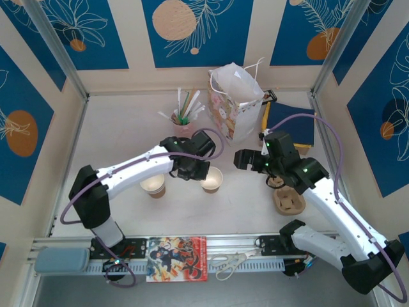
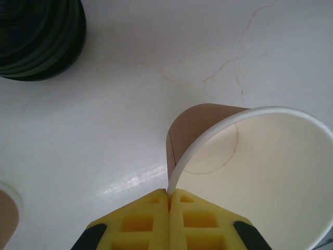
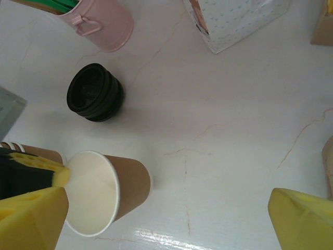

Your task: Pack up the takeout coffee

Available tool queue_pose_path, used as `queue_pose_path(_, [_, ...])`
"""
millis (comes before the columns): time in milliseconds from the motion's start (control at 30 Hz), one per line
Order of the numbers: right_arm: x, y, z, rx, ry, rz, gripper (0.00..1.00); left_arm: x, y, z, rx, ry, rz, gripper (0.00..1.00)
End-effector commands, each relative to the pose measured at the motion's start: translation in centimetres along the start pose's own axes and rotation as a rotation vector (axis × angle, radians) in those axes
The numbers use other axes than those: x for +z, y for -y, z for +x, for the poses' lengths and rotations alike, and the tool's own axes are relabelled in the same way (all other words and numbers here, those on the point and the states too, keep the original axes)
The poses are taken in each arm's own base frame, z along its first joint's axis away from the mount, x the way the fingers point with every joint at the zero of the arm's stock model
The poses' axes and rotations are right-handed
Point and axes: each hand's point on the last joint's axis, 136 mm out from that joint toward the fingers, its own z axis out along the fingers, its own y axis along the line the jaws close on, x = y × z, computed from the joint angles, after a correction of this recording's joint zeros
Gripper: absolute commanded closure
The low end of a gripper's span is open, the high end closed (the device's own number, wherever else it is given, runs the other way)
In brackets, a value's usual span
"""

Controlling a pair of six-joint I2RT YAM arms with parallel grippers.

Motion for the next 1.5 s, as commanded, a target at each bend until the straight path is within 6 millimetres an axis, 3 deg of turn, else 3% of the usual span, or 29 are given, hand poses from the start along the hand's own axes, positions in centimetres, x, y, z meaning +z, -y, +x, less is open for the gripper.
queue_pose_path(0, [0.0, 0.7, 0.8, 0.021, -0.023, 0.011, 0.01, 0.9, 0.9, 0.3, 0.000, -0.024, 0.026, 1.00])
queue_pose_path(433, [0.8, 0.4, 0.4, 0.026, -0.040, -0.005, 0.01, 2.9, -0.2, 1.8, -0.007, -0.089, -0.018, 1.00])
queue_pose_path(700, [0.9, 0.3, 0.6, 0.029, -0.050, -0.009, 0.01, 3.2, -0.3, 2.0, -0.006, -0.096, -0.018, 0.92])
queue_pose_path(967, [0.6, -0.1, 0.7, 0.027, -0.047, -0.029, 0.01, 2.4, -0.3, 1.8, -0.010, -0.081, -0.009, 0.75])
queue_pose_path(1167, [0.3, -0.8, 0.9, 0.013, -0.051, -0.054, 0.01, 0.8, -0.6, 0.8, -0.010, -0.044, -0.016, 0.50])
queue_pose_path(1467, [0.3, -2.8, 0.9, -0.066, -0.019, -0.087, 0.01, -0.7, -2.0, -1.2, -0.043, 0.005, -0.015, 0.28])
